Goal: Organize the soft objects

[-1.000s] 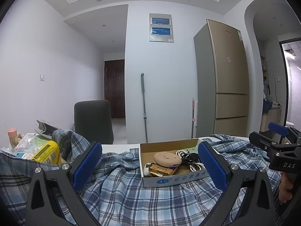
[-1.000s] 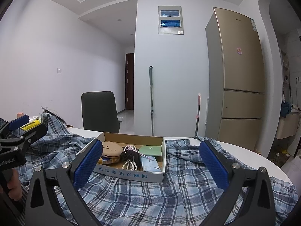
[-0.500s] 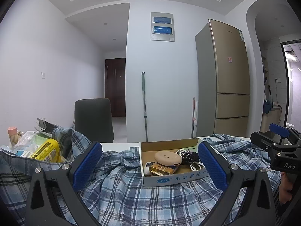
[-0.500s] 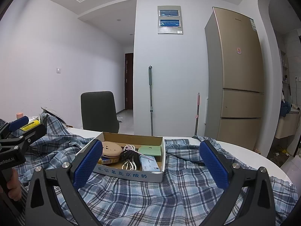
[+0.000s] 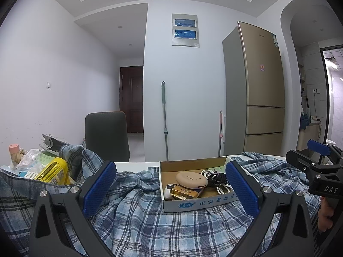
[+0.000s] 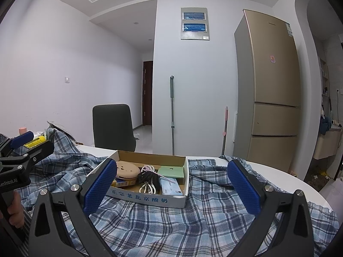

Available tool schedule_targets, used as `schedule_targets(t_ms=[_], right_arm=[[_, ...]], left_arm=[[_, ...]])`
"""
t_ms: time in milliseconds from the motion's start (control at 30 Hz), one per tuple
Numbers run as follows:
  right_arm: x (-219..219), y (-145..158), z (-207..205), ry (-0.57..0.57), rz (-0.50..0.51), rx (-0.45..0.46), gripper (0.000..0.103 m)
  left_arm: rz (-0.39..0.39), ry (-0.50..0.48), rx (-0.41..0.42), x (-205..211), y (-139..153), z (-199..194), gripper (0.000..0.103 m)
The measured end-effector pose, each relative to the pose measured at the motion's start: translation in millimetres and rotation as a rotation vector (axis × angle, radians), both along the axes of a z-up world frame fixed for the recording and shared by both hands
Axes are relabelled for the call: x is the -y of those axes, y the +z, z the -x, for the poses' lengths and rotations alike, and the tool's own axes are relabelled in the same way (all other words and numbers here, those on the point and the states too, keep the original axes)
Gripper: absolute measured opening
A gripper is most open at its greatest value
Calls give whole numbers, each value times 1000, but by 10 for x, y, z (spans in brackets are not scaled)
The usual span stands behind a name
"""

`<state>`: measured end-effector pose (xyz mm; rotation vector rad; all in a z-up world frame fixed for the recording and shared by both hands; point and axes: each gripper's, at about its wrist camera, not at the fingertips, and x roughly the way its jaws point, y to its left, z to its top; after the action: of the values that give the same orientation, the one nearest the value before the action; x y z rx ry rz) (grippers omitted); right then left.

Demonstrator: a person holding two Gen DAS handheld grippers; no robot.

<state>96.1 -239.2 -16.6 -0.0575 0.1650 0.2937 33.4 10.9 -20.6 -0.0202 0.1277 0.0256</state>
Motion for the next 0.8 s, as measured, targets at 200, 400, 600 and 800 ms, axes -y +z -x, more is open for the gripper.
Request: schedule_targets(t_ms=[200, 400, 600, 800], right_arm=[[2, -1, 0, 0, -1, 0, 103], [4, 0, 1, 0, 0, -1, 103], [5, 1, 0, 0, 0, -1, 103], [6, 1, 1, 1, 1, 0, 103]], left_arm=[[2, -1, -3, -5, -2, 0, 103], [16, 0, -13, -39, -11, -4, 103], [15, 0, -14, -37, -13, -8, 103], [15, 0, -13, -37, -13, -7, 103]])
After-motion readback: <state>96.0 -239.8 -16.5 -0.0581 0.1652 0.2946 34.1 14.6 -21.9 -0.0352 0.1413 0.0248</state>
